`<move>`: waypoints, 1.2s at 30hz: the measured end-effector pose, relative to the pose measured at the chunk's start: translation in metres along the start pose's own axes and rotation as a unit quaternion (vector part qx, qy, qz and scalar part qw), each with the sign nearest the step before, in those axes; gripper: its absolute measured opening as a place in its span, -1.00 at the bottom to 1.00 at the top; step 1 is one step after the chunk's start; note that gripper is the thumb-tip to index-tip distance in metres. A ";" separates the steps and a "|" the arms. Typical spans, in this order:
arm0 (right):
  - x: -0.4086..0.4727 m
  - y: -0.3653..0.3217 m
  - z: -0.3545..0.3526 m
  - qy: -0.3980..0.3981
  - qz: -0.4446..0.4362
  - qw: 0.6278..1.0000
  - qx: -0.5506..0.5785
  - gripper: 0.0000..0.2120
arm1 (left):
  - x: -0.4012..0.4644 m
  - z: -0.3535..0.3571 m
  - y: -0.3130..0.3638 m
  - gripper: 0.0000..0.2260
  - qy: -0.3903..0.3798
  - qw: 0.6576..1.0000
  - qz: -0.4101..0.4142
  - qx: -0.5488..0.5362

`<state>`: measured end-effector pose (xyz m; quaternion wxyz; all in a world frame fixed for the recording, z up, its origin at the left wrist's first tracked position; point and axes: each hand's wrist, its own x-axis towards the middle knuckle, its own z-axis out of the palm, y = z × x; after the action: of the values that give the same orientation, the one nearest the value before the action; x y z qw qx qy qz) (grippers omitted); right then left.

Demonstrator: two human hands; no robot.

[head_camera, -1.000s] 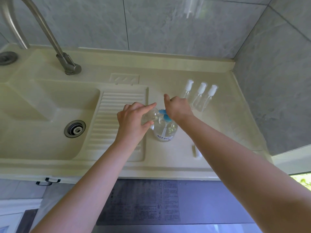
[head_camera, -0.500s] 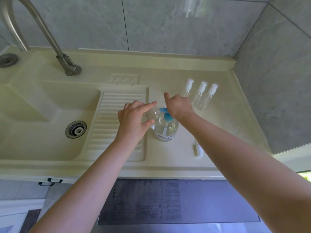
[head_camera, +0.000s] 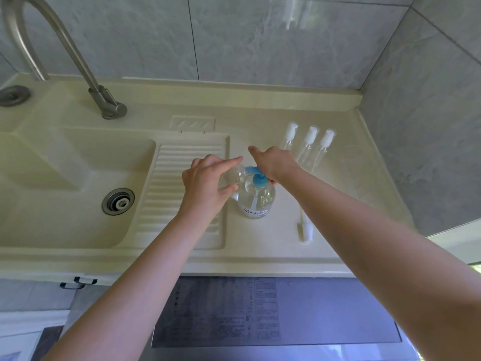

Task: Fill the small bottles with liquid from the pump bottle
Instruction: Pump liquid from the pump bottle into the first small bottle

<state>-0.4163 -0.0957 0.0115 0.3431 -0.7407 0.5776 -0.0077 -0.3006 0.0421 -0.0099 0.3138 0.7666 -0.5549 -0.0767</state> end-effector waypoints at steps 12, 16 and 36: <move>-0.005 -0.001 0.006 0.007 -0.012 1.000 -0.011 -0.53 | 0.001 0.001 -0.006 -0.52 0.016 0.991 0.016 -0.135; -0.002 0.001 0.003 0.012 -0.008 1.000 0.017 -0.48 | -0.001 -0.002 -0.010 -0.59 0.003 0.983 0.023 -0.180; 0.001 0.000 0.004 0.002 0.002 1.000 0.001 -0.60 | 0.004 -0.009 -0.034 -0.62 -0.052 0.967 -0.025 -0.250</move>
<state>-0.4145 -0.0944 0.0084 0.3428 -0.7392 0.5797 -0.0084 -0.2673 0.0489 -0.0211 0.4641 0.6729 -0.5139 -0.2602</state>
